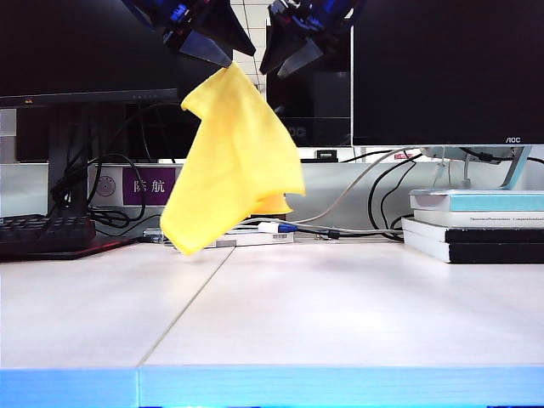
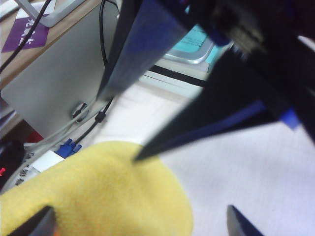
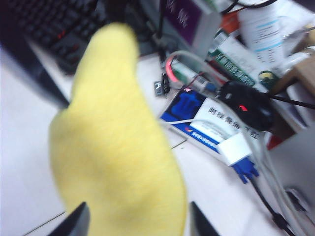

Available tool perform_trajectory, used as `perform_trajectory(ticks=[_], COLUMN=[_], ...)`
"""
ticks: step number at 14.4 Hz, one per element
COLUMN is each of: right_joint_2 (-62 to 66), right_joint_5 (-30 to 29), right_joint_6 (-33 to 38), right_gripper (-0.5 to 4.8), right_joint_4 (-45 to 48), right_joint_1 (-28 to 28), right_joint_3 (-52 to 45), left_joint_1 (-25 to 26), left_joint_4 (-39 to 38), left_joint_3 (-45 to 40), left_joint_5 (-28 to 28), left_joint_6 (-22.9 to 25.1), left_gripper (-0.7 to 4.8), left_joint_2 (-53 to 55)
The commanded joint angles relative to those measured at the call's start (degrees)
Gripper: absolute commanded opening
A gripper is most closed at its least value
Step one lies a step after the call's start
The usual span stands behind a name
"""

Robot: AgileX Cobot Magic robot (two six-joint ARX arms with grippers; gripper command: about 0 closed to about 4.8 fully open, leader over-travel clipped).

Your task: Wipe the table from back to front using the rag.

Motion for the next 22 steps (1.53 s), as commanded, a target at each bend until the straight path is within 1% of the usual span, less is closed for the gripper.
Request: perform_trajectory(ticks=[1, 3, 4, 5, 6, 7, 8, 9, 10, 11, 12, 13, 14, 15, 16, 17, 18, 20, 22], right_joint_2=[0.3, 0.9, 1.7, 2.1, 2.0, 2.0, 1.9, 1.6, 0.9, 0.6, -0.6, -1.3, -2.8, -4.7, -7.2, -10.4, -12.1, -15.7, -19.5], right_joint_5=[-4.4, -4.5, -4.5, -4.5, 1.0, 3.0, 4.1, 4.6, 4.5, 4.5, 4.5, 4.5, 4.5, 4.5, 4.5, 4.5, 4.6, 4.6, 4.6], right_joint_6=[-3.5, -3.5, -3.7, -3.7, -3.0, -2.6, -1.2, 0.7, 3.1, 3.2, 3.3, 3.6, 6.0, 8.8, 9.8, 10.6, 11.1, 14.7, 15.6], right_gripper=[2.47, 2.41, 2.41, 2.41, 1.38, 0.80, 0.46, 0.27, 0.06, -0.02, -0.01, -0.01, -0.01, -0.01, -0.01, -0.01, -0.01, -0.01, -0.01], right_joint_4=[0.7, 1.0, 0.9, 1.0, 2.7, 2.7, 2.7, 2.7, 2.7, 2.8, 3.0, 3.3, 3.8, 4.0, 3.7, 3.8, 3.9, 3.9, 2.9], right_joint_1=[0.2, 0.2, 0.2, 0.2, 0.2, 0.2, 0.2, 0.2, 0.2, 0.2, 0.2, 0.2, 0.2, 0.2, 0.2, 0.2, 0.2, 0.2, 0.2], right_joint_3=[0.2, 0.2, 0.2, 0.2, 0.4, 0.6, 0.6, 0.6, 0.6, 0.6, 0.6, 0.6, 0.6, 0.6, 0.6, 0.6, 0.6, 0.6, 0.6], left_joint_1=[0.0, 0.0, 0.0, 0.0, 0.0, 0.0, 0.0, 0.0, 0.0, 0.0, 0.0, 0.0, 0.0, 0.0, 0.0, 0.0, 0.0, 0.0, 0.0], left_joint_4=[-0.1, -0.3, -0.8, -0.9, -0.8, -1.0, -1.0, -1.0, -1.0, -1.2, -1.4, -1.4, -1.3, -1.3, -1.3, -1.6, -2.0, -3.6, -5.9], left_joint_3=[0.3, 0.3, 0.3, 0.3, 0.8, 1.2, 1.6, 2.1, 3.0, 3.3, 3.6, 3.6, 3.6, 3.6, 3.6, 3.6, 3.6, 3.6, 3.6], left_joint_5=[0.8, 2.0, 2.7, 2.6, -2.7, -3.5, -3.7, -3.7, -3.6, -3.6, -3.6, -3.7, -3.6, -3.6, -3.7, -3.8, -3.8, -3.8, -4.7], left_joint_6=[2.4, 2.6, 3.9, 3.8, 3.2, 3.1, 2.7, 1.6, -0.5, -1.0, -1.1, -1.2, -1.2, -2.5, -6.0, -11.3, -12.5, -12.7, -13.4], left_gripper=[4.79, 4.79, 4.79, 4.79, 4.24, 3.12, 2.39, 1.71, 0.63, 0.36, -0.08, -0.06, -0.06, -0.06, -0.06, -0.06, -0.06, -0.06, -0.06], left_joint_2=[-0.3, -0.3, -0.3, -0.3, -0.4, -0.4, -0.4, -0.4, -0.8, -1.2, -2.2, -3.0, -4.5, -6.4, -8.7, -11.8, -13.5, -17.7, -21.9])
